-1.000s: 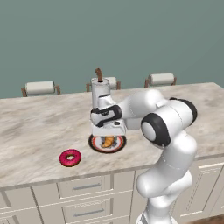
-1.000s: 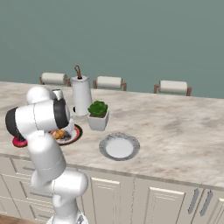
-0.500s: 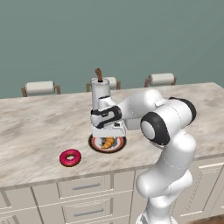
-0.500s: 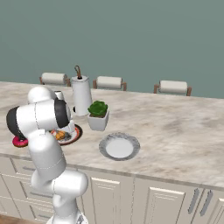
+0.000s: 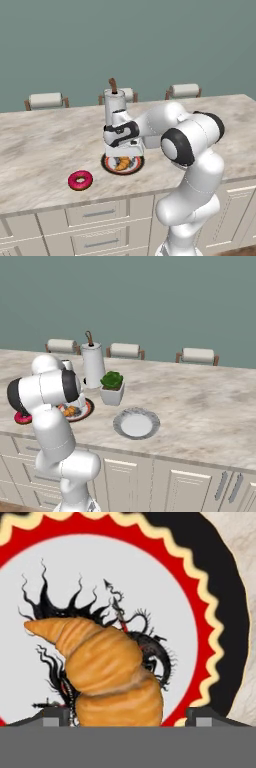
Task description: Place the pastries on the plates.
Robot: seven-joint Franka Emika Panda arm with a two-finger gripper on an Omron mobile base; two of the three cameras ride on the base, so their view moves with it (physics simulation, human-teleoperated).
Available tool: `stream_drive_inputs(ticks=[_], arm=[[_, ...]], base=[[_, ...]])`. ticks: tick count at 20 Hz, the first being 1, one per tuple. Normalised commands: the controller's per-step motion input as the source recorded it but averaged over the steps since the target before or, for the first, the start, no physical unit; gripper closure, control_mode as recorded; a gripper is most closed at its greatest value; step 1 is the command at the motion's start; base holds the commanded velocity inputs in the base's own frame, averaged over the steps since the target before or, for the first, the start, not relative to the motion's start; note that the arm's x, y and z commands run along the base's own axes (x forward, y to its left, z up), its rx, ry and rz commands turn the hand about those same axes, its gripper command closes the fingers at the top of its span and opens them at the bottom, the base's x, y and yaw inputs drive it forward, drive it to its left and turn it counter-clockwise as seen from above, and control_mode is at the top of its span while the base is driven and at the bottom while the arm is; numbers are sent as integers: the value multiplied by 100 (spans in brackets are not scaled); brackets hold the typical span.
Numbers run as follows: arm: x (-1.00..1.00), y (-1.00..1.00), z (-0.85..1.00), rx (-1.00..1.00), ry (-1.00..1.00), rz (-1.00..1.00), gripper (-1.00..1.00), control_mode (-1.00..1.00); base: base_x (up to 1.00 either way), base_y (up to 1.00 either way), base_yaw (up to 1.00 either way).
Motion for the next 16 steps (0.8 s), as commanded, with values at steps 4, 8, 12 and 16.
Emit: stream_drive_inputs(ticks=[4,8,12,16], arm=[[0,0,6,0,-1,0,-100,-100],[-12,0,45,0,0,0,-100,-100],[-28,6,66,0,0,0,-100,-100],[-41,19,58,1,0,0,-100,-100]], base=[[0,0,0],[0,0,0],[0,0,0],[0,0,0]])
